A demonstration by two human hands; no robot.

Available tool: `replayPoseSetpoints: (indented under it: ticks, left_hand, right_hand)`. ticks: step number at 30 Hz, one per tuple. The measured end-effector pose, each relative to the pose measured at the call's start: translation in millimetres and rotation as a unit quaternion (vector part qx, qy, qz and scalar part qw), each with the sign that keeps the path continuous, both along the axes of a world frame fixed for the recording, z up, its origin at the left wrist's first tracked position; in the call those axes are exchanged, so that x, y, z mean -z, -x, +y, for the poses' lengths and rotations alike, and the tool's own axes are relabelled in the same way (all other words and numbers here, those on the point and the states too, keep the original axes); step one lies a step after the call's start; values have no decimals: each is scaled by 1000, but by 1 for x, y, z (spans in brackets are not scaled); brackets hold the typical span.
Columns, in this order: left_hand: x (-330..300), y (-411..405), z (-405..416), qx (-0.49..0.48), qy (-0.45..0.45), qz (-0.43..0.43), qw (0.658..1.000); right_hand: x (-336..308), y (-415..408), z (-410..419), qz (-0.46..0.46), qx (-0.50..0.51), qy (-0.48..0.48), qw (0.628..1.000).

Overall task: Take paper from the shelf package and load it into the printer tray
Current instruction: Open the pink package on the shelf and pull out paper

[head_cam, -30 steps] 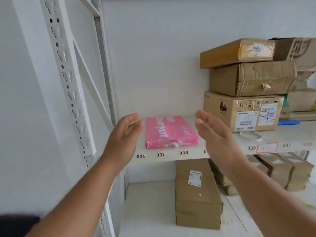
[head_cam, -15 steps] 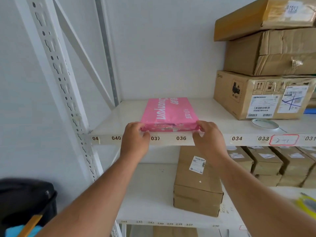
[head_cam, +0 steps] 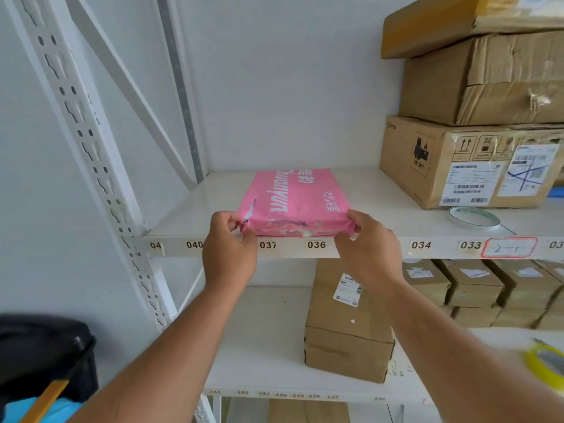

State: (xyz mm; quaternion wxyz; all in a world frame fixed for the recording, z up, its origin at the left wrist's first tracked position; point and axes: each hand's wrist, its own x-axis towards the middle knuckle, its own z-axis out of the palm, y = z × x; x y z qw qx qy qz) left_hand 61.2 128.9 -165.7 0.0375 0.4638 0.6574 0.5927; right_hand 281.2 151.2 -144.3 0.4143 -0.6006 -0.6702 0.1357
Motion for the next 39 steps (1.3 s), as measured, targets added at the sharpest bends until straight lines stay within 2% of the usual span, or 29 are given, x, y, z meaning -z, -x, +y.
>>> replayPoseSetpoints:
  ticks: [4, 8, 15, 20, 23, 27, 30, 32, 36, 39]
  left_hand:
    - [14, -2, -19, 20, -64, -25, 997]
    - [35, 4, -31, 25, -71, -21, 997]
    - [35, 7, -29, 41, -66, 78, 994]
    - [29, 19, -30, 59, -53, 119, 990]
    - [26, 21, -30, 80, -42, 105, 990]
    - [24, 20, -31, 111, -22, 21, 993]
    - [23, 19, -34, 119, -23, 1, 993]
    - [24, 17, -35, 110, -36, 14, 993]
    - [30, 16, -32, 47, -48, 109, 992]
    - [25, 19, -32, 42, -30, 118, 992]
  right_hand:
    - [12, -11, -20, 63, 4, -27, 998]
    - [37, -11, -34, 145, -2, -41, 989]
    - [52, -15, -26, -38, -4, -170, 985]
    - [50, -24, -7, -140, 12, -260, 955]
    - [52, -33, -3, -145, -1, -299, 943]
    - [53, -39, 3, -136, -4, -352, 926]
    - [48, -42, 7, -154, 0, -388, 909]
    - [44, -42, 8, -175, -10, -407, 897]
    - [48, -47, 12, -196, -60, -421, 884]
    - [51, -49, 16, -204, -56, -414, 885]
